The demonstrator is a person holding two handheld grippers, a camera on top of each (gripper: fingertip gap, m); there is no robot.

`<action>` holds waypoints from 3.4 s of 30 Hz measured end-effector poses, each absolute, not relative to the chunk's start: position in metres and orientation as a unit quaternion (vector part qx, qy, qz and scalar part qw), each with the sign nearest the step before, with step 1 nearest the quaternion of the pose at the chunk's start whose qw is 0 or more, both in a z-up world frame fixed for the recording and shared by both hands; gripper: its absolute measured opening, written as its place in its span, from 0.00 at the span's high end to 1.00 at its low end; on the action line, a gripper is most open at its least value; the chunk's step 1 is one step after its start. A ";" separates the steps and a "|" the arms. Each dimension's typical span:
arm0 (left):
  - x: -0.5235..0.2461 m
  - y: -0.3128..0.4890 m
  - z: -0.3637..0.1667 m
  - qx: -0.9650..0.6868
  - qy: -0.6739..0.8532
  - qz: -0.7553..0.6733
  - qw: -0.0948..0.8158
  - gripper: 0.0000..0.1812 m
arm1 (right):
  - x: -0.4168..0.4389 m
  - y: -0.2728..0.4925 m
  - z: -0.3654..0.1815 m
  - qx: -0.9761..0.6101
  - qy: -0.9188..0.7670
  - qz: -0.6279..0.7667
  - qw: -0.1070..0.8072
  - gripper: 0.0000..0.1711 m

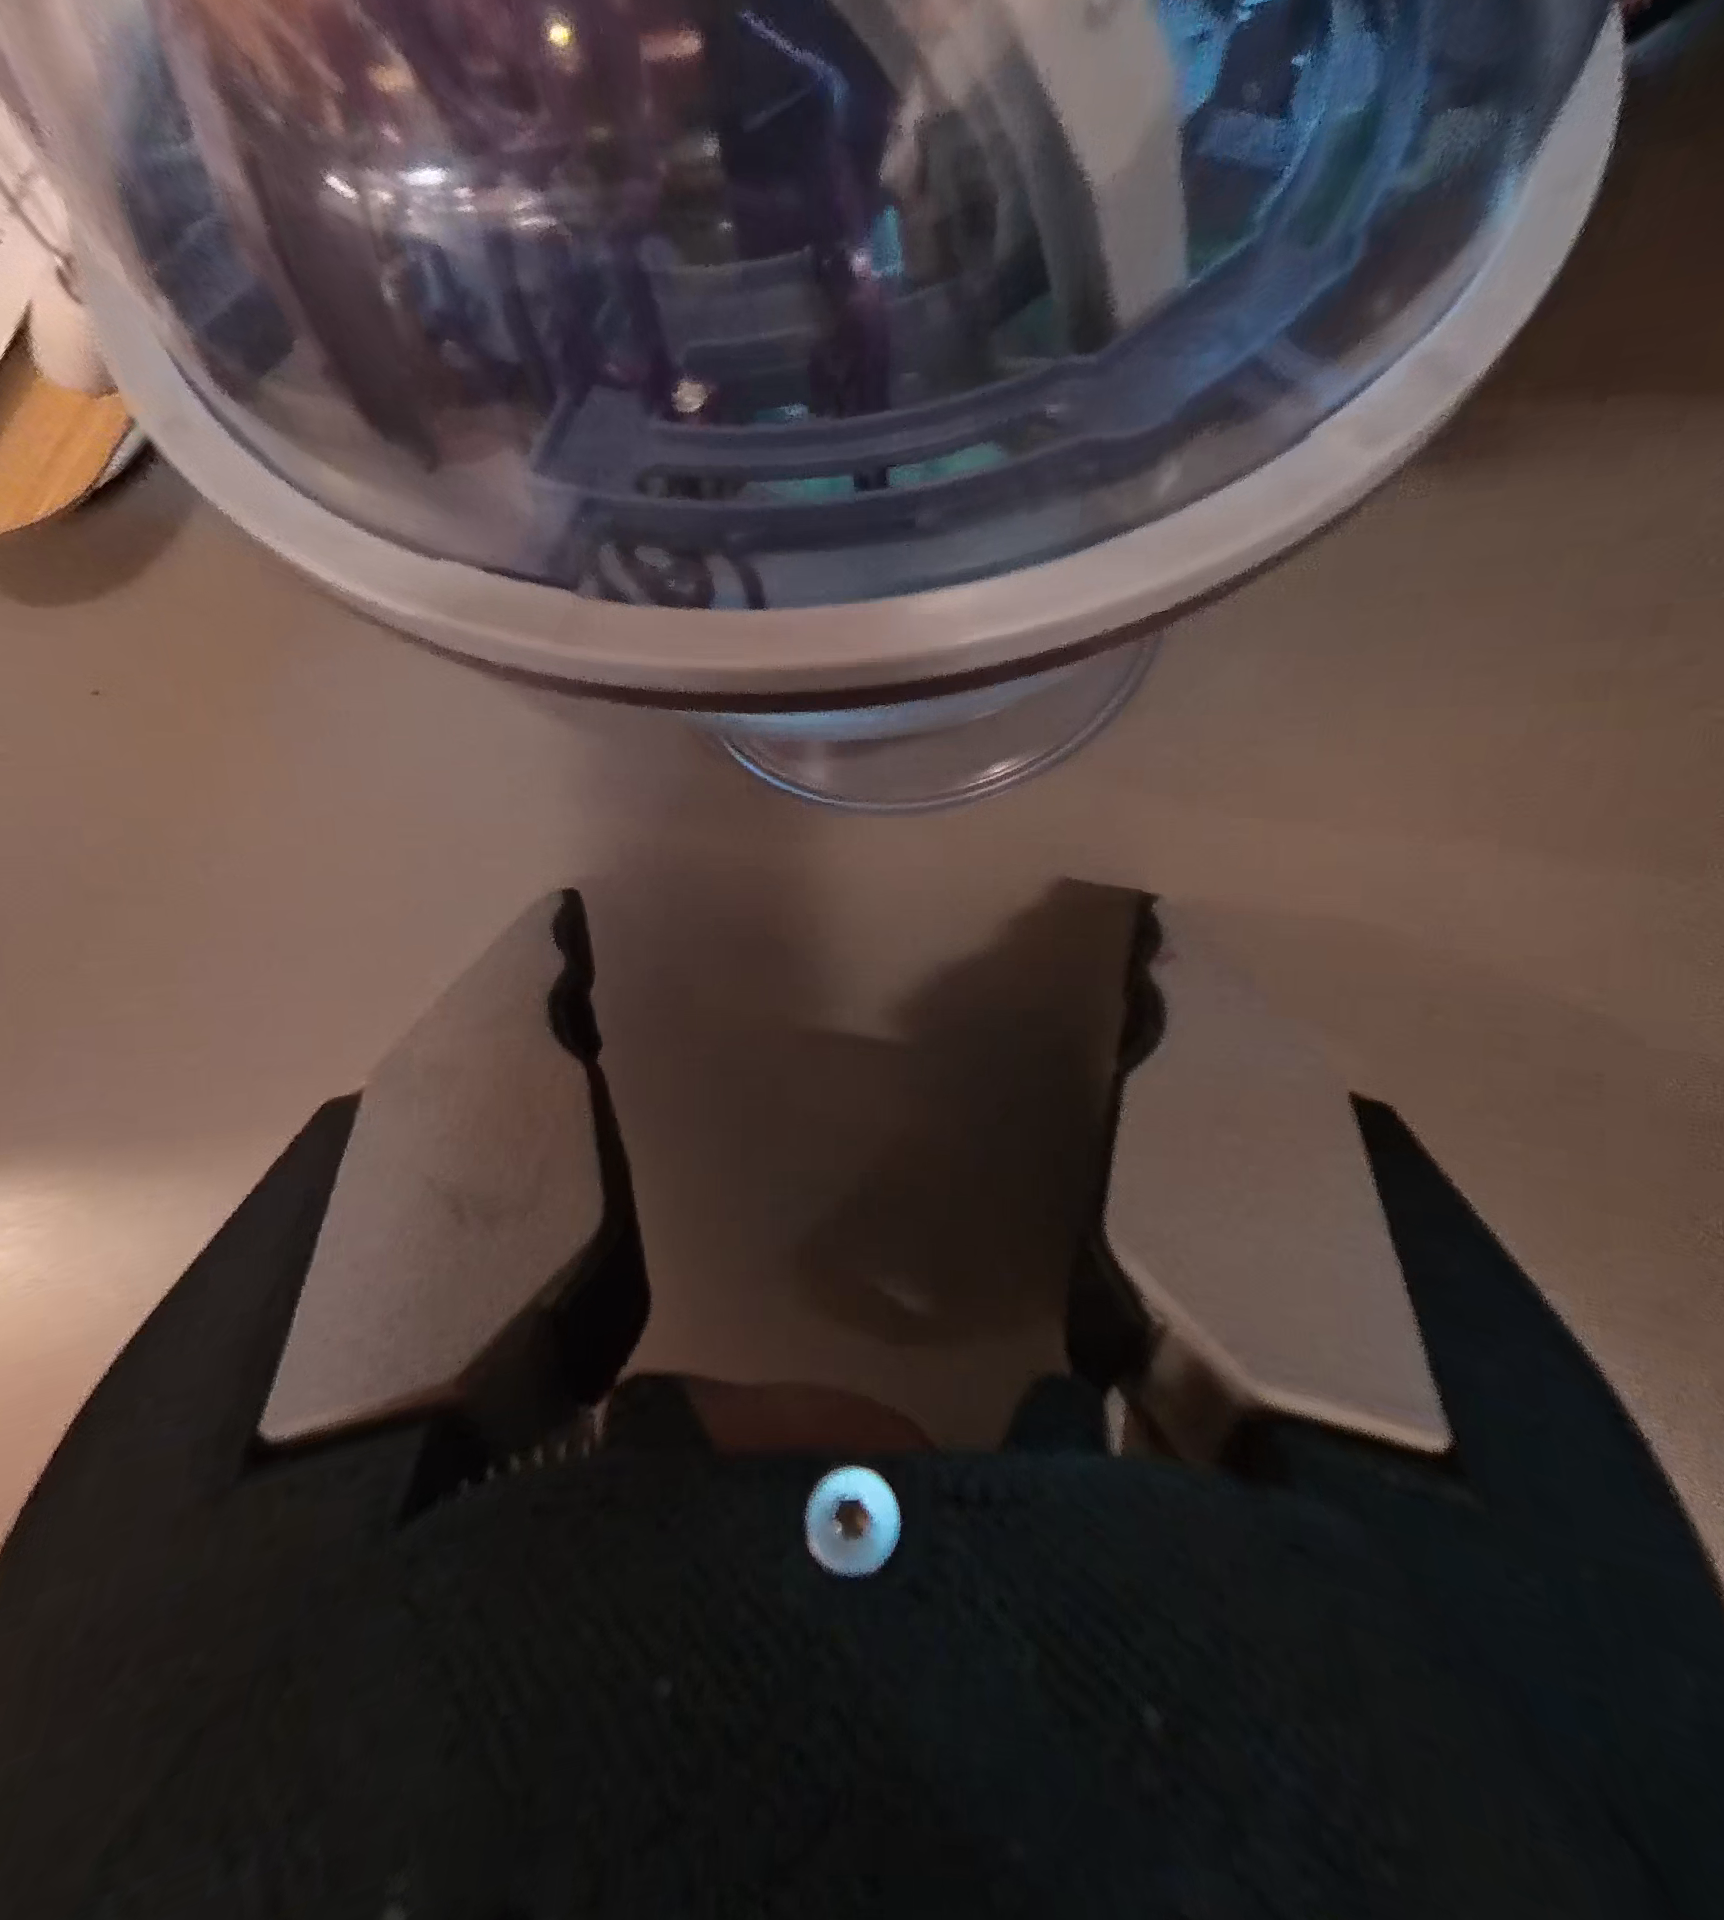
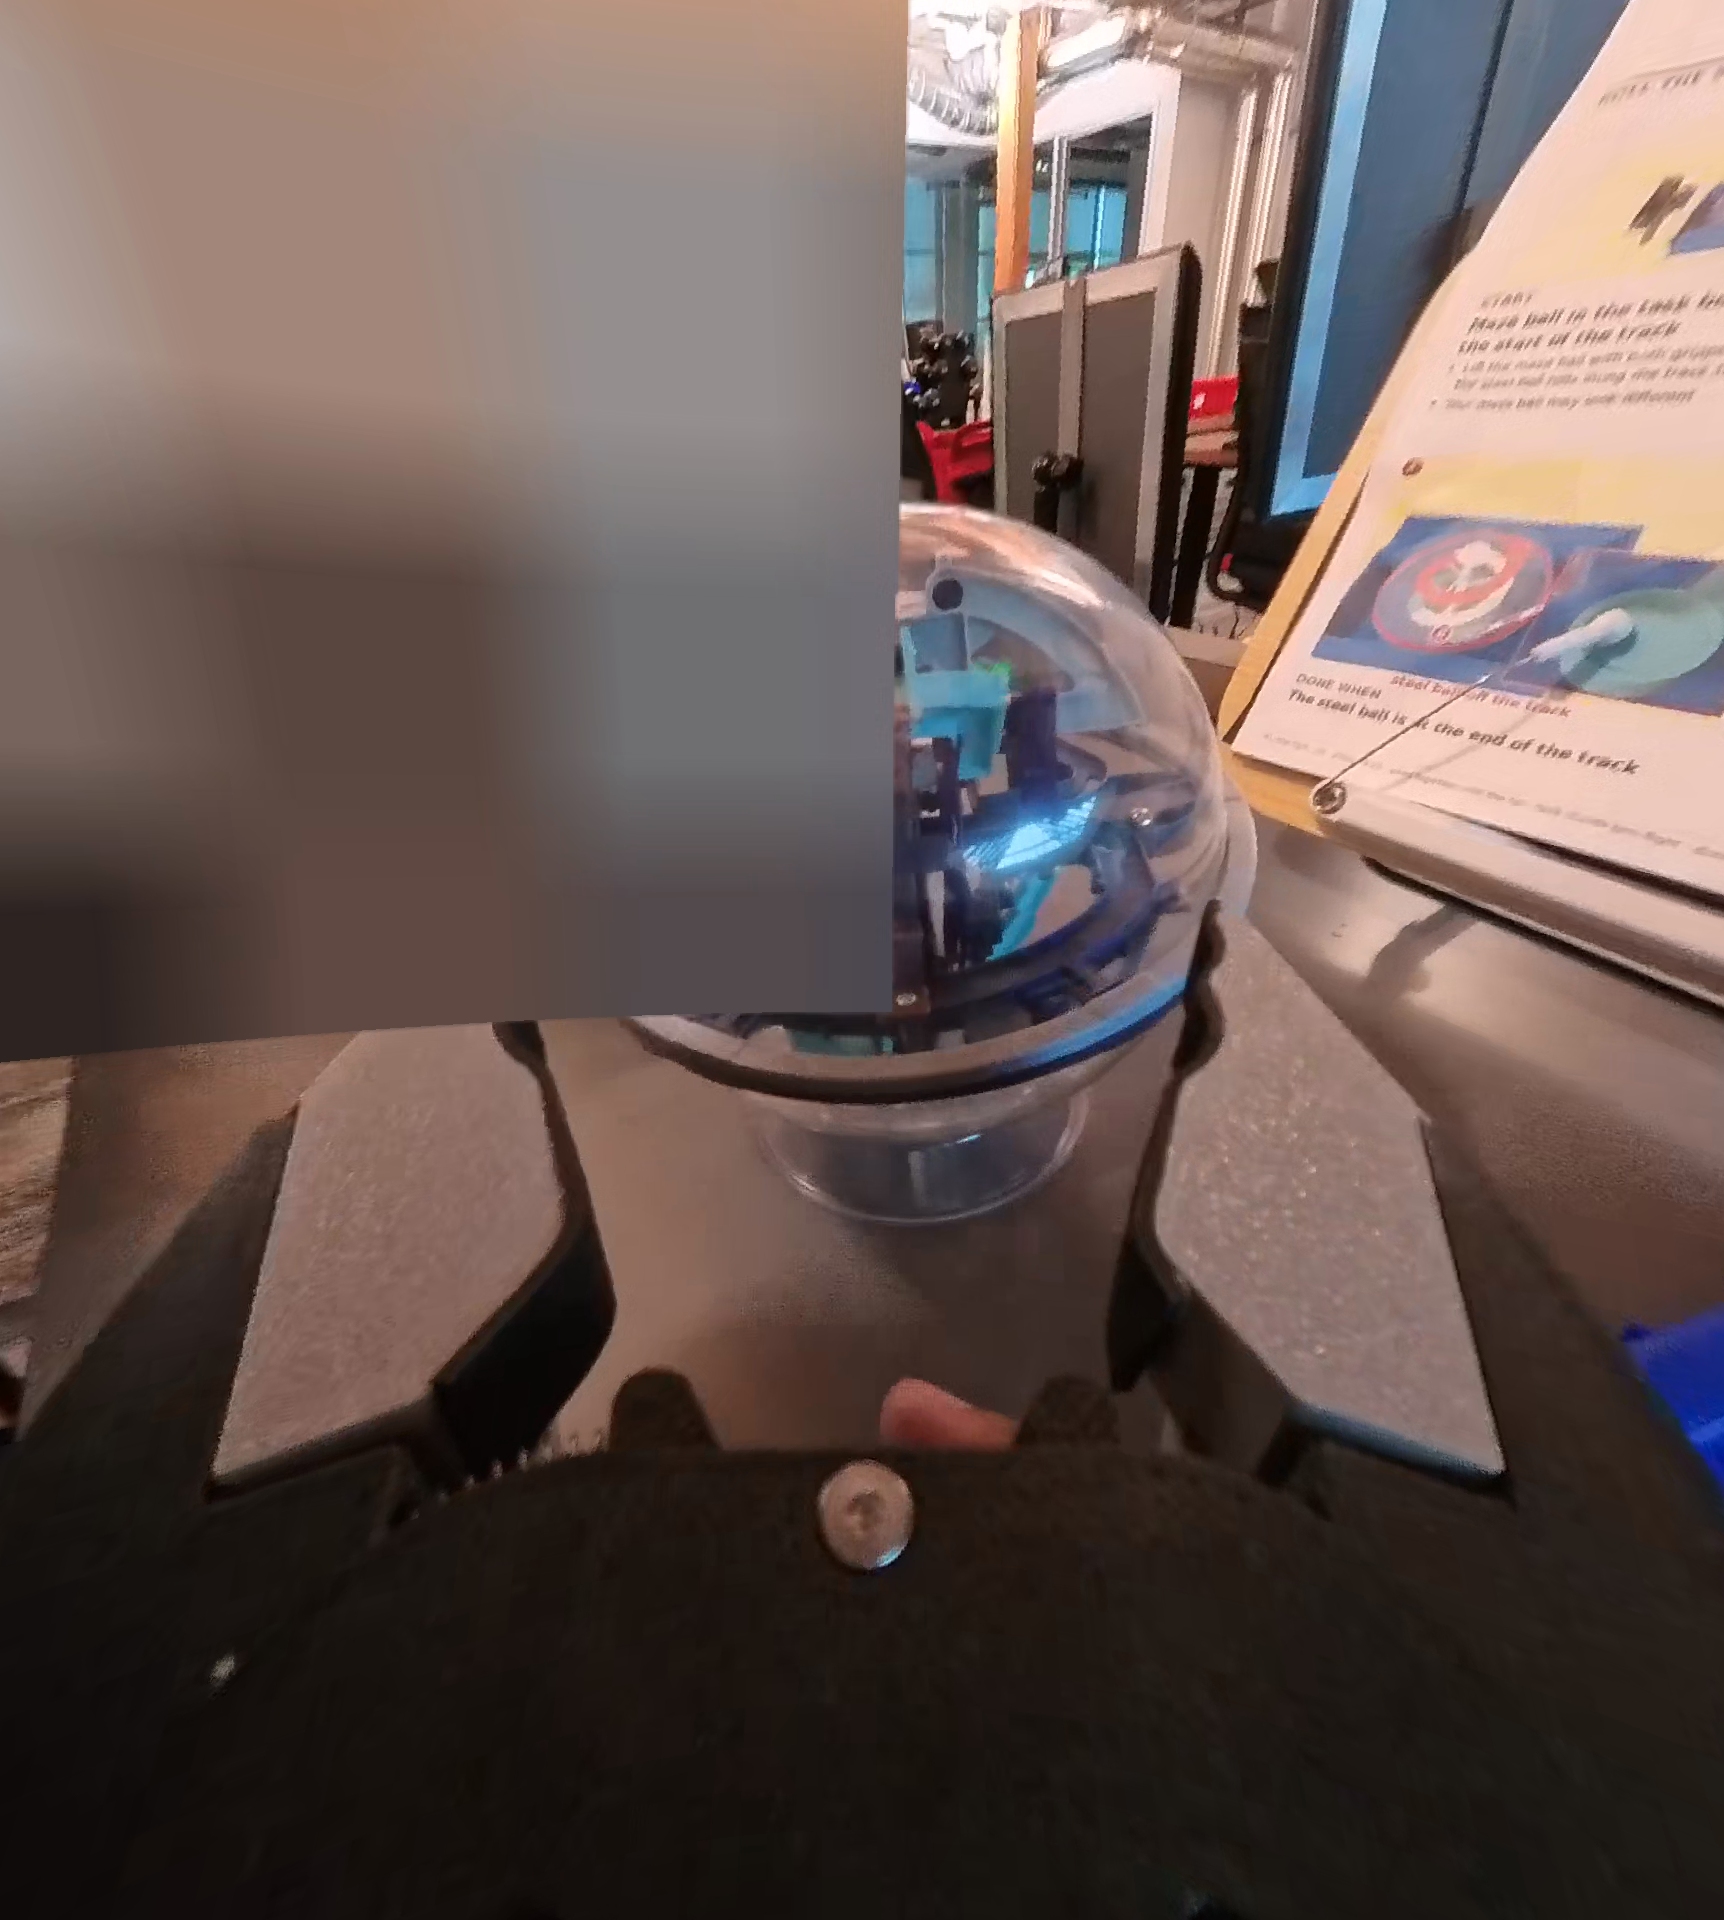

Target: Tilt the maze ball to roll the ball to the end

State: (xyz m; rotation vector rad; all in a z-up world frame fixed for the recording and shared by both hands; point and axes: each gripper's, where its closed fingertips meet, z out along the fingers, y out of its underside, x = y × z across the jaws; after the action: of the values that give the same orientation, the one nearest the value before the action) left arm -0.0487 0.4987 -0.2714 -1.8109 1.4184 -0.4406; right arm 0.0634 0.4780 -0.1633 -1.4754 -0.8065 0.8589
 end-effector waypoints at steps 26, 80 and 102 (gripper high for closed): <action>-0.048 0.492 -0.224 -0.709 0.426 -0.381 0.412 0.37 | 0.071 0.482 -0.178 -0.660 -0.303 0.412 0.550 0.29; -0.075 0.458 -0.205 -0.662 0.435 -0.417 0.445 0.24 | -0.028 0.478 -0.184 -0.613 -0.449 0.474 0.445 0.17; -0.067 0.462 -0.217 -0.673 0.466 -0.344 0.461 0.23 | -0.031 0.470 -0.196 -0.607 -0.512 0.402 0.456 0.16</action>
State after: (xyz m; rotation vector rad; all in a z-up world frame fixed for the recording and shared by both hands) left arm -0.0667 0.4620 -0.2170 -1.6550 1.1464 -0.8463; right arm -0.0310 0.4699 -0.1965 -1.4978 -1.2629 0.9908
